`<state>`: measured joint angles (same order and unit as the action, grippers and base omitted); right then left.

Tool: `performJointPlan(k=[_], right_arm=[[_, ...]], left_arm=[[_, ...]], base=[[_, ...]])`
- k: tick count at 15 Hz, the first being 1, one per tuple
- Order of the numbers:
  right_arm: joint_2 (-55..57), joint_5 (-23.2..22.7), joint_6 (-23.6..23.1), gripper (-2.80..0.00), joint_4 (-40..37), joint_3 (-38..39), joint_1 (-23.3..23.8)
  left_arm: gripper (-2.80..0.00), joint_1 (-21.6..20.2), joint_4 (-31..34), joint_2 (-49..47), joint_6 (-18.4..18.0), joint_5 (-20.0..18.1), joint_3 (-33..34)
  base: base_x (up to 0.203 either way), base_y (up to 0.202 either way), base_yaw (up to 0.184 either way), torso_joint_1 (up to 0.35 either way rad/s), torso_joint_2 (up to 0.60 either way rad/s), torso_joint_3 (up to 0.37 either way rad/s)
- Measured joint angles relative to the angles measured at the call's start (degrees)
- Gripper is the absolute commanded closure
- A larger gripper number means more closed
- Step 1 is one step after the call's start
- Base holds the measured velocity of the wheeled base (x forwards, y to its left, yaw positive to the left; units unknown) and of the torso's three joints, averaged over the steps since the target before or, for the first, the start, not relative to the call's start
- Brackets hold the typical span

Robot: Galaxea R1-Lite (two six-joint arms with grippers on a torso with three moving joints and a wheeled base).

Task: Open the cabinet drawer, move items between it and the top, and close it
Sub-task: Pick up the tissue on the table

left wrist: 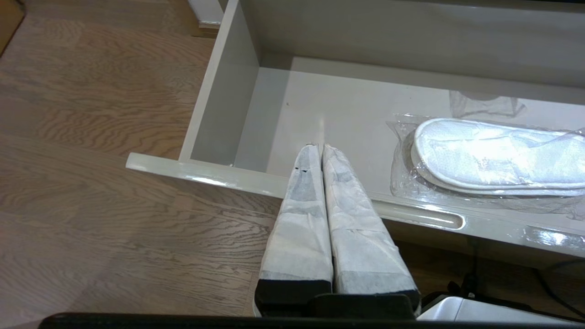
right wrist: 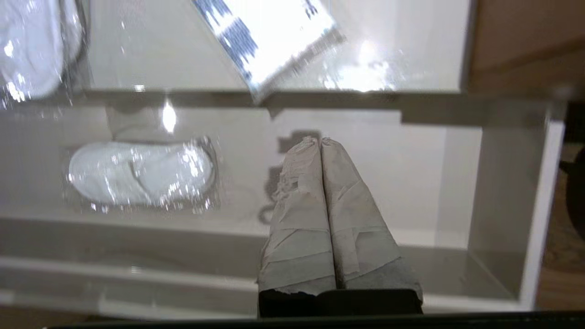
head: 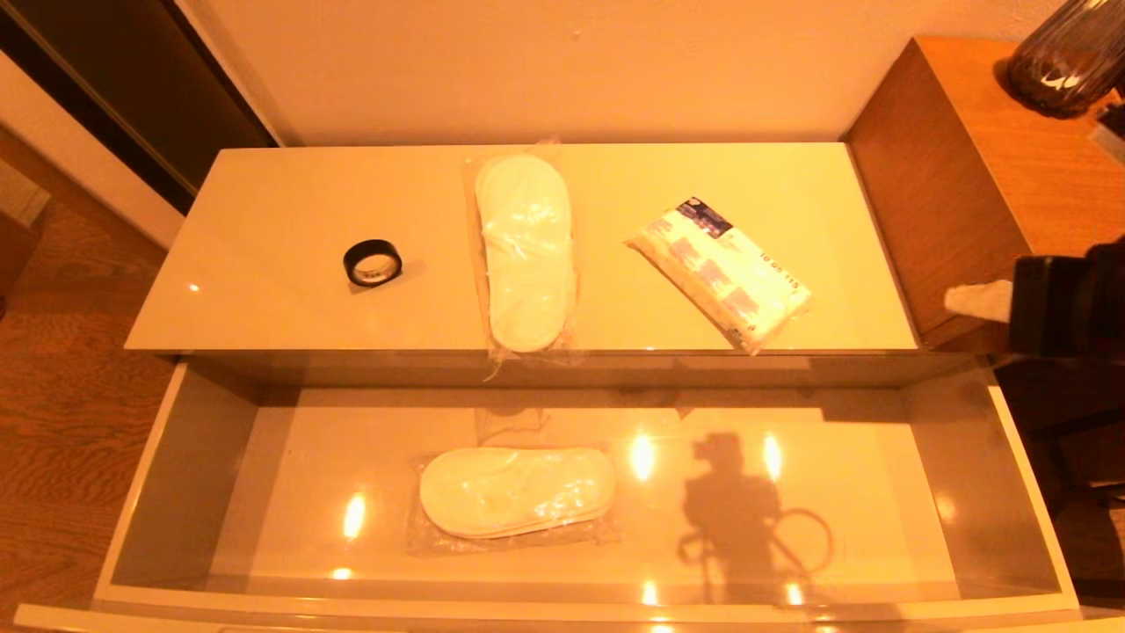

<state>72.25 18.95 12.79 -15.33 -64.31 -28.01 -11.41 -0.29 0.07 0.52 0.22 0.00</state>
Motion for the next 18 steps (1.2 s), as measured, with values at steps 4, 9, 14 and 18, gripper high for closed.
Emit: performJointPlan(k=[4, 9, 14, 18], right_arm=[[9.3, 3.0, -0.1, -2.8, 9.8, -1.1, -1.5], [17.5, 7.5, -0.5, -2.8, 23.6, 1.8, -4.3], [22.5, 8.2, -0.7, -2.8, 27.8, 4.1, -4.7], [28.5, 12.5, -5.1, -2.8, 39.5, 5.0, -4.6]], left_arm=[[0.0, 0.0, 0.0, 0.0, 0.0, 0.0, 0.0], [0.0, 0.0, 0.0, 0.0, 0.0, 0.0, 0.0], [0.0, 0.0, 0.0, 0.0, 0.0, 0.0, 0.0], [0.0, 0.0, 0.0, 0.0, 0.0, 0.0, 0.0]], base=[[0.0, 0.0, 0.0, 0.0, 0.0, 0.0], [0.0, 0.0, 0.0, 0.0, 0.0, 0.0], [0.0, 0.0, 0.0, 0.0, 0.0, 0.0], [0.0, 0.0, 0.0, 0.0, 0.0, 0.0]])
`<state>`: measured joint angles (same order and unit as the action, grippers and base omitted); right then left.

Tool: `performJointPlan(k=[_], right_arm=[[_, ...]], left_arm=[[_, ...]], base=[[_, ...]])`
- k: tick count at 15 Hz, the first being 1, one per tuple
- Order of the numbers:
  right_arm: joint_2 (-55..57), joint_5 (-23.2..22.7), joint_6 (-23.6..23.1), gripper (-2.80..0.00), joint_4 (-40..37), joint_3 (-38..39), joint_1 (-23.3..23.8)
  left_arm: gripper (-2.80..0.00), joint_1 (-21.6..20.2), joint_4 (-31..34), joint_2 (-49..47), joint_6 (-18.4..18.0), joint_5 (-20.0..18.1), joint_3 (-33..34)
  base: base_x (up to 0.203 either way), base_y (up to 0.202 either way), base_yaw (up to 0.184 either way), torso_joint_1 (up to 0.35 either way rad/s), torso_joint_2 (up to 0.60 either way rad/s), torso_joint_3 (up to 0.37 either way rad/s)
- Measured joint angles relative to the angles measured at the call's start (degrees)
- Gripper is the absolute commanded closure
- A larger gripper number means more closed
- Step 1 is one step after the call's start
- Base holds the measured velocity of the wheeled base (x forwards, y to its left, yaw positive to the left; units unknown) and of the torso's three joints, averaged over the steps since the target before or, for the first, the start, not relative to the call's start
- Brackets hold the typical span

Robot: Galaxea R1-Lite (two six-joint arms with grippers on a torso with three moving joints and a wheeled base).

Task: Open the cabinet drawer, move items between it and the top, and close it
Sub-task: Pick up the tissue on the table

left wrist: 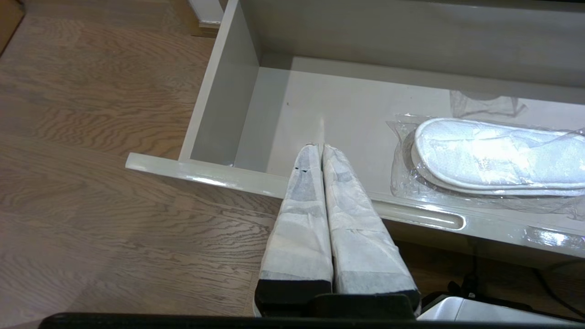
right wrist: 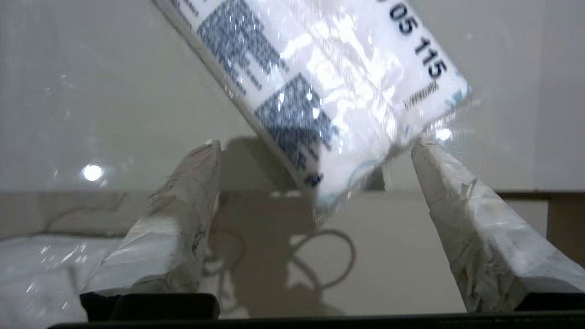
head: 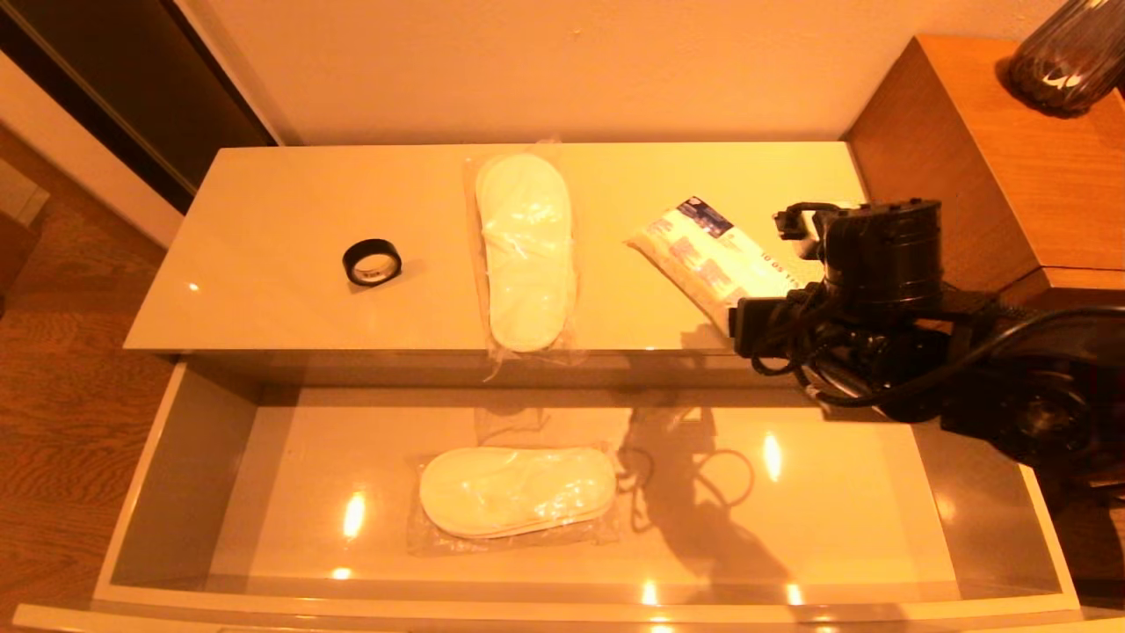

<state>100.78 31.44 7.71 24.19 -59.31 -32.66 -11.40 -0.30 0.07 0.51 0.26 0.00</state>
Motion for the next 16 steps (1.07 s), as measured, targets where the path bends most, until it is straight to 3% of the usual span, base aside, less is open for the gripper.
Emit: performJointPlan(k=[5, 9, 10, 16], right_arm=[[8.3, 6.0, -10.6, -2.8, 18.9, -0.9, 0.3], [13.4, 7.0, -11.5, -2.8, 24.3, -0.6, 1.8], [14.3, 7.1, -11.5, 0.0, 25.1, -0.5, 2.0], [15.3, 10.1, -11.6, 0.0, 24.5, -0.7, 2.4]], left_arm=[[0.0, -0.1, 0.0, 0.0, 0.0, 0.0, 0.0], [0.0, 0.0, 0.0, 0.0, 0.0, 0.0, 0.0], [0.0, 0.0, 0.0, 0.0, 0.0, 0.0, 0.0], [0.0, 0.0, 0.0, 0.0, 0.0, 0.0, 0.0]], base=[[0.0, 0.0, 0.0, 0.0, 0.0, 0.0], [0.0, 0.0, 0.0, 0.0, 0.0, 0.0], [0.0, 0.0, 0.0, 0.0, 0.0, 0.0], [0.0, 0.0, 0.0, 0.0, 0.0, 0.0]])
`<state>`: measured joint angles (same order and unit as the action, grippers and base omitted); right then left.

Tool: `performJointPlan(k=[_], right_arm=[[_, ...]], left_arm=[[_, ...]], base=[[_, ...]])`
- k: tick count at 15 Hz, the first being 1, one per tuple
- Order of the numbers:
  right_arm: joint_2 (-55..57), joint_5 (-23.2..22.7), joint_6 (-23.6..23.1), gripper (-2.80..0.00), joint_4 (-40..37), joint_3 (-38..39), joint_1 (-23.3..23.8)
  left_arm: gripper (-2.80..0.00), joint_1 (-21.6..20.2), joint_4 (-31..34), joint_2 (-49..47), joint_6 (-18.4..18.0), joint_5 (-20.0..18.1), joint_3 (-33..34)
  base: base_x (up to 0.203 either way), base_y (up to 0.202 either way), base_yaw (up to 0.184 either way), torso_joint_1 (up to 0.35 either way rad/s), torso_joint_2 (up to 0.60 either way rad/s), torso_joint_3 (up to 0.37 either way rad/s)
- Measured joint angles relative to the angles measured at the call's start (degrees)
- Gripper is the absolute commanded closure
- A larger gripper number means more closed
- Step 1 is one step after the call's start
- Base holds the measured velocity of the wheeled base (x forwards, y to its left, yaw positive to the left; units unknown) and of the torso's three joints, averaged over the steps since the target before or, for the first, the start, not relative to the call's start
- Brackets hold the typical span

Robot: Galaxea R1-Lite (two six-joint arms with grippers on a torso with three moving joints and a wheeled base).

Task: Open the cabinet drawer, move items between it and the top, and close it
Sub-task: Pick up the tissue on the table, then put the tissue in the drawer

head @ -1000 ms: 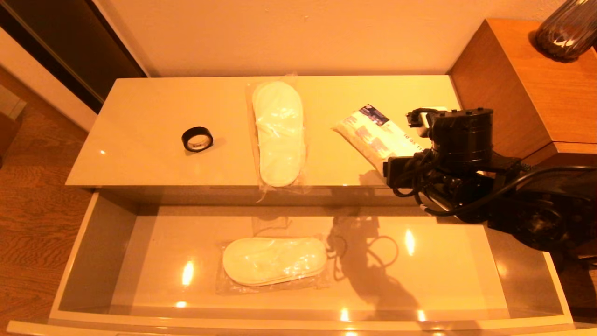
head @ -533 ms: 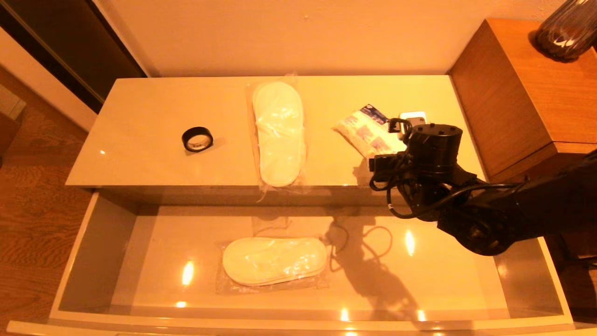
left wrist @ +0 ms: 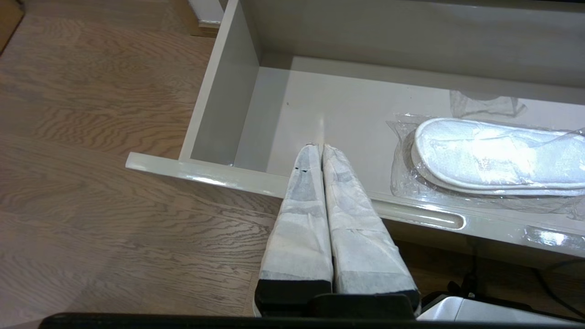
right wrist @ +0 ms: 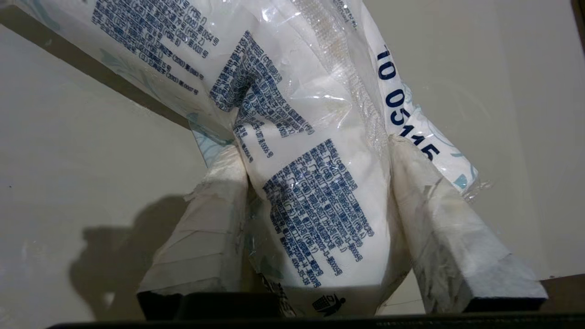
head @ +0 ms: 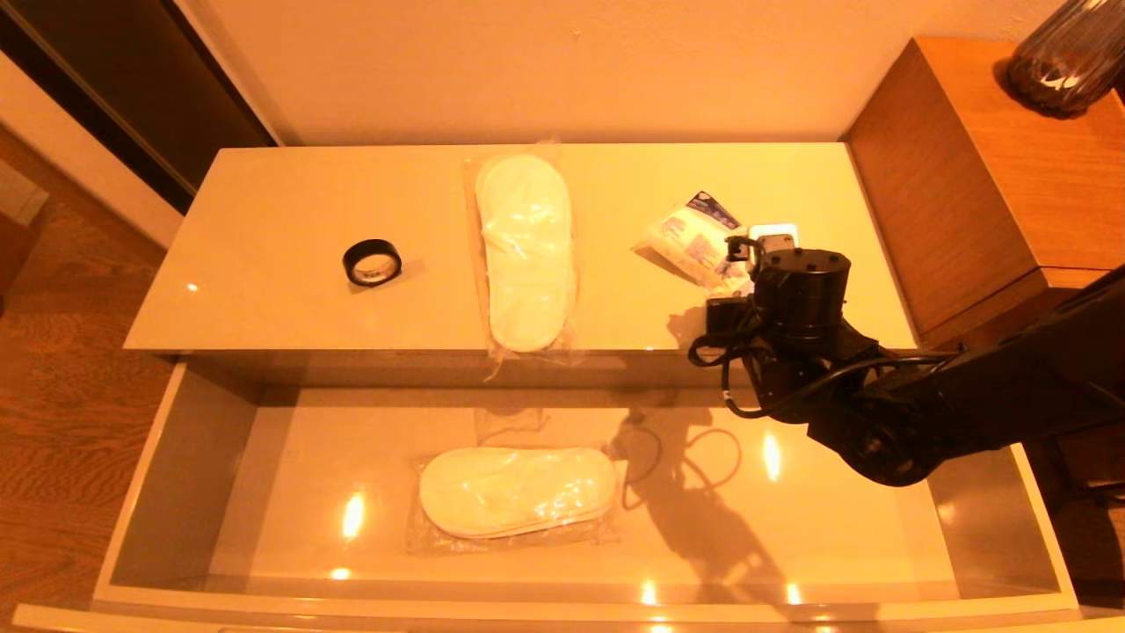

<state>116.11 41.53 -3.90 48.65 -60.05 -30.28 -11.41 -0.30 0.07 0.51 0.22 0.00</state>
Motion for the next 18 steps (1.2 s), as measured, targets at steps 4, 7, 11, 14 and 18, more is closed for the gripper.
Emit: performJointPlan(k=[4, 7, 11, 14, 18], right_arm=[[-4.7, 0.5, 0.1, 0.0, -5.1, 0.2, 0.0], [-11.9, 0.7, 1.3, 0.0, -13.1, 1.8, -0.1], [-22.2, 0.4, 2.9, 0.0, -20.1, 10.8, -0.1], [-30.4, -1.1, 3.1, 0.0, -25.0, 18.2, -0.1], [-39.7, -4.6, 3.3, 0.0, -30.6, 28.2, -0.2]], left_arm=[[0.0, 0.0, 0.0, 0.0, 0.0, 0.0, 0.0], [0.0, 0.0, 0.0, 0.0, 0.0, 0.0, 0.0], [0.0, 0.0, 0.0, 0.0, 0.0, 0.0, 0.0], [0.0, 0.0, 0.0, 0.0, 0.0, 0.0, 0.0], [0.0, 0.0, 0.0, 0.0, 0.0, 0.0, 0.0]], base=[[0.0, 0.0, 0.0, 0.0, 0.0, 0.0], [0.0, 0.0, 0.0, 0.0, 0.0, 0.0], [0.0, 0.0, 0.0, 0.0, 0.0, 0.0], [0.0, 0.0, 0.0, 0.0, 0.0, 0.0], [0.0, 0.0, 0.0, 0.0, 0.0, 0.0]])
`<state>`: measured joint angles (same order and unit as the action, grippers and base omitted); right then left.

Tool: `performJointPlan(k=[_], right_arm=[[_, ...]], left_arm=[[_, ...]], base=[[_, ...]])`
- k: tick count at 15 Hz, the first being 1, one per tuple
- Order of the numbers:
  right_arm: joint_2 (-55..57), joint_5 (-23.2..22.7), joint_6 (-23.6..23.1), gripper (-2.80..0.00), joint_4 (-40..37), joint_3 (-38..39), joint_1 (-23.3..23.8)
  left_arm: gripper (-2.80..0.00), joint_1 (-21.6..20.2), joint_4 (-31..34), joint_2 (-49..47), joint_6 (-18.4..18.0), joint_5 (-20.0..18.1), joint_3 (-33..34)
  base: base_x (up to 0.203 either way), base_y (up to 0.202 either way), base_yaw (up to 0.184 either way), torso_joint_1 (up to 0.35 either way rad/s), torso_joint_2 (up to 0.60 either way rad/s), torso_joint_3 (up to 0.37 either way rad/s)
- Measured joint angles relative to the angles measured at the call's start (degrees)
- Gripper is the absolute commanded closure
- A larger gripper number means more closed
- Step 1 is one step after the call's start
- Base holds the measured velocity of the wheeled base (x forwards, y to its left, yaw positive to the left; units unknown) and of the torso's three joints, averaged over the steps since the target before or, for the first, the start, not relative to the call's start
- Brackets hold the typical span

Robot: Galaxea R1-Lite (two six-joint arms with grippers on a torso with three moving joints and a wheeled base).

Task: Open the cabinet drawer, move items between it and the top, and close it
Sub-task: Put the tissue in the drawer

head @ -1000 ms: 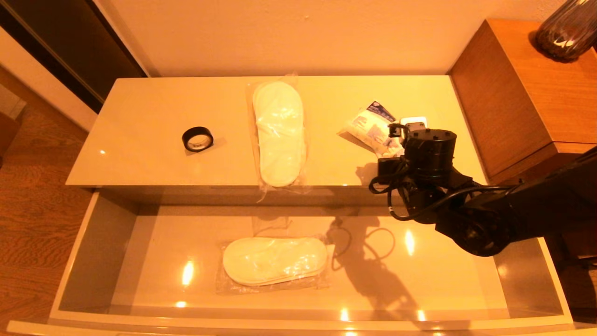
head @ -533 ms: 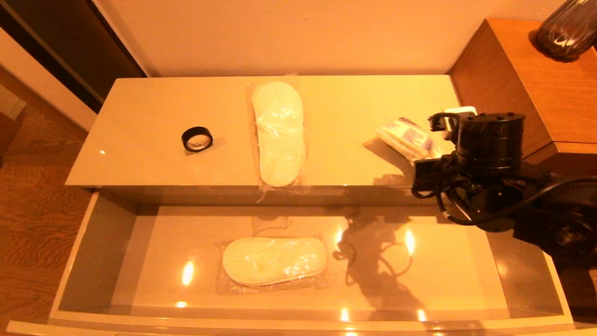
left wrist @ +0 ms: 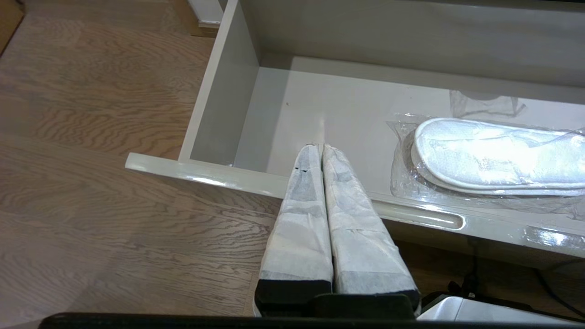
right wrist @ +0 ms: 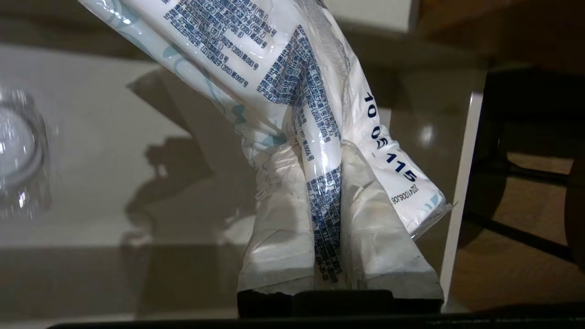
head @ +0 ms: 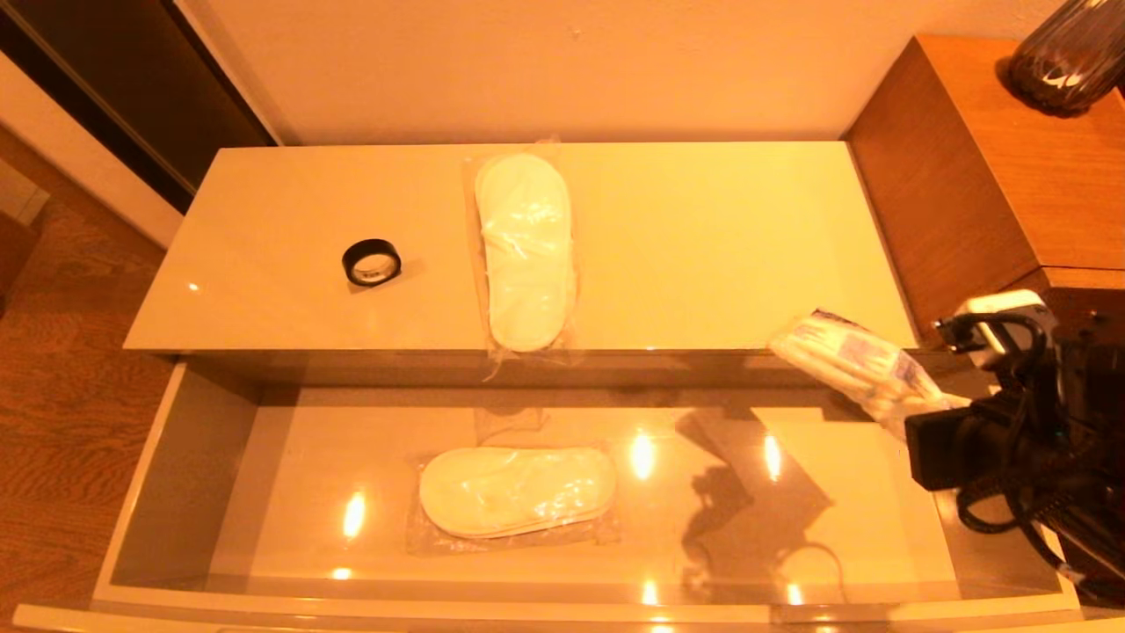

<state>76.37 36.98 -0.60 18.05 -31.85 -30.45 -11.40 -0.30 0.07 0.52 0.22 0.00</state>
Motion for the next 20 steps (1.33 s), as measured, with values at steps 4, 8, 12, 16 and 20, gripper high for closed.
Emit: performJointPlan(k=[4, 8, 12, 16, 20], right_arm=[[-3.4, -4.0, 1.6, 0.0, -0.4, 7.9, -0.2], [1.5, -7.9, 9.8, 0.0, 0.1, 9.5, -0.1], [10.7, -9.1, 17.3, 0.0, 2.1, 8.6, 0.4], [24.2, -9.1, 20.0, 0.0, 14.6, 8.3, 3.4], [33.5, -8.5, 20.2, -2.8, 25.2, 7.7, 6.1]], left_arm=[[0.0, 0.0, 0.0, 0.0, 0.0, 0.0, 0.0], [0.0, 0.0, 0.0, 0.0, 0.0, 0.0, 0.0], [0.0, 0.0, 0.0, 0.0, 0.0, 0.0, 0.0], [0.0, 0.0, 0.0, 0.0, 0.0, 0.0, 0.0], [0.0, 0.0, 0.0, 0.0, 0.0, 0.0, 0.0]], base=[[0.0, 0.0, 0.0, 0.0, 0.0, 0.0], [0.0, 0.0, 0.0, 0.0, 0.0, 0.0], [0.0, 0.0, 0.0, 0.0, 0.0, 0.0], [0.0, 0.0, 0.0, 0.0, 0.0, 0.0], [0.0, 0.0, 0.0, 0.0, 0.0, 0.0]])
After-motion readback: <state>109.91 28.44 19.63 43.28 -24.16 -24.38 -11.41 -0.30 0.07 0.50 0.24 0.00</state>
